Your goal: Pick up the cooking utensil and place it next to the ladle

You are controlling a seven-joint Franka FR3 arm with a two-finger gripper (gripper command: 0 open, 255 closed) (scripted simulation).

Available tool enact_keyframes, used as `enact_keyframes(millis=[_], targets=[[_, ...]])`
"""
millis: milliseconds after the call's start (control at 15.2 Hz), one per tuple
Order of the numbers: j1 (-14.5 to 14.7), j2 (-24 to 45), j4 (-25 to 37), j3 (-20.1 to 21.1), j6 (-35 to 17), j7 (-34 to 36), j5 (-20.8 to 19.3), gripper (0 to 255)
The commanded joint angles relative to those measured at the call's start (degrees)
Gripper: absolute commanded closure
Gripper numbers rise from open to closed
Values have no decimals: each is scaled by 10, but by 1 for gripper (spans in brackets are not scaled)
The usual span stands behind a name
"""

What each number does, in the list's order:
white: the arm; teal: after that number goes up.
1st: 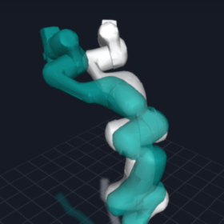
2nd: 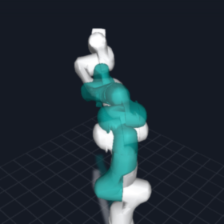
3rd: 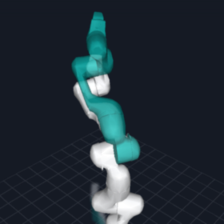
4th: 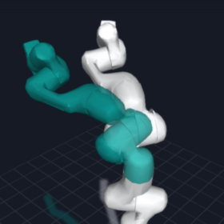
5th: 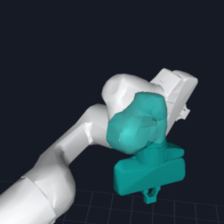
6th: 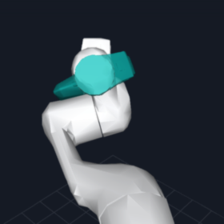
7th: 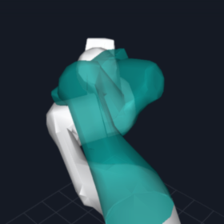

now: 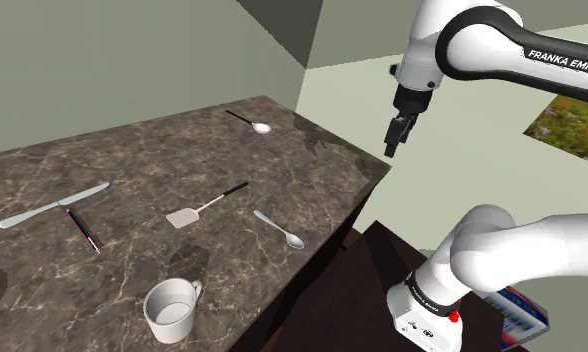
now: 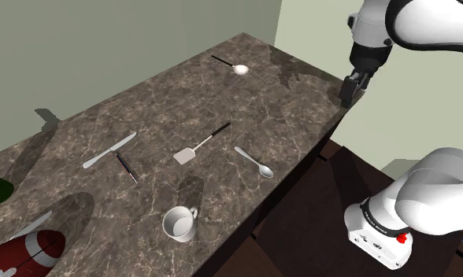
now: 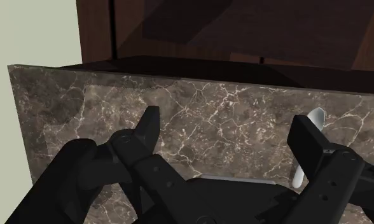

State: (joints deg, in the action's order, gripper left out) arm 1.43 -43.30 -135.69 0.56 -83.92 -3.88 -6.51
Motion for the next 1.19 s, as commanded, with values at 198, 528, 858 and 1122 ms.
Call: enact_keyframes(millis=[198,528,858,1122], targets=[[15,53,4,-15,-54,-49,-11,0],[40,147,26,-33,-137,-130,-21,0],[63,245,62,-42,-207,-208,-22,0],[80,322,99,-42,-254,-270,-17,0]])
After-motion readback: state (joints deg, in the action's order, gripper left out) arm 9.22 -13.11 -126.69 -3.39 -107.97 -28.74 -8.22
